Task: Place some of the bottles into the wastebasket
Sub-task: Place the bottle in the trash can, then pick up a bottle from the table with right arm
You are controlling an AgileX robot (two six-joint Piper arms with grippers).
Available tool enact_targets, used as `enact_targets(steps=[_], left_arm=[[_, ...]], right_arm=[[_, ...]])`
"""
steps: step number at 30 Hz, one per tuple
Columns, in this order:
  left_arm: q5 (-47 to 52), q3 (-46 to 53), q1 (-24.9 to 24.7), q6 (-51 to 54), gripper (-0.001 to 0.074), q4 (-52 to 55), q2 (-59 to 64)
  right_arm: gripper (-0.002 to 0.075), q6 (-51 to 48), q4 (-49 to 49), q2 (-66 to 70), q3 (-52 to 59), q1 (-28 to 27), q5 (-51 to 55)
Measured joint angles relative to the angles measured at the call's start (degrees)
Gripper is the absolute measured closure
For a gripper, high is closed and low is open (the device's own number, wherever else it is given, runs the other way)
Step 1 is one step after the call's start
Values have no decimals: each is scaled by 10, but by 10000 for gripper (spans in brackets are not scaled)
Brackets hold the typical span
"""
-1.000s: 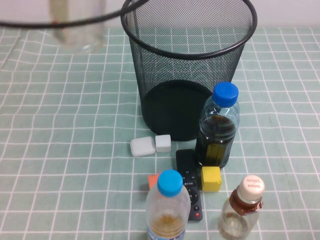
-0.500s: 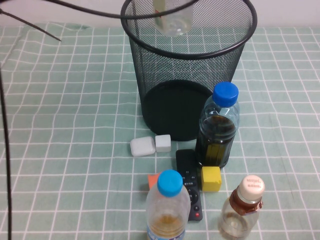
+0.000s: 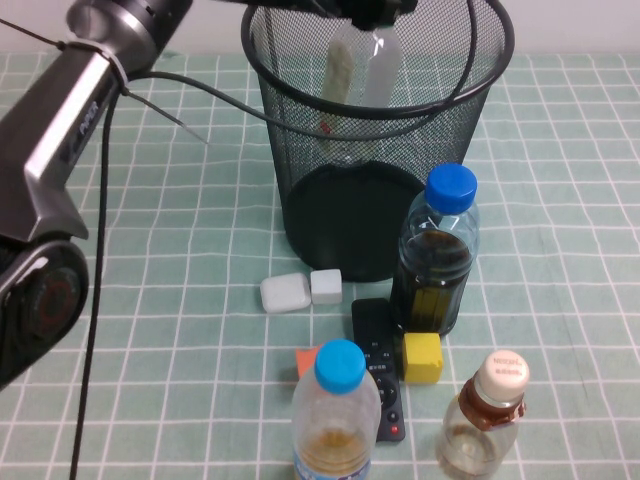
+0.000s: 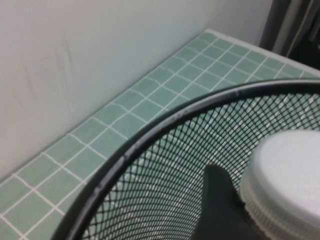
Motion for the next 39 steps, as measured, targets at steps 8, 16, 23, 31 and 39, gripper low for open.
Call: enact_targets(steps=[8, 16, 23, 31, 39], left_arm=[[6, 0, -5, -7, 370, 34, 6], [30, 0, -5, -54, 253, 62, -25], [129, 0, -6, -99, 570, 106, -140], [235, 3, -7, -116, 731, 177, -301], [201, 203, -7, -183, 736, 325, -532]], right_arm=[[734, 0, 0, 0, 0, 0, 0], [734, 0, 0, 0, 0, 0, 0], [734, 0, 0, 0, 0, 0, 0], [734, 1, 0, 0, 0, 0, 0], [734, 1, 0, 0, 0, 0, 0]])
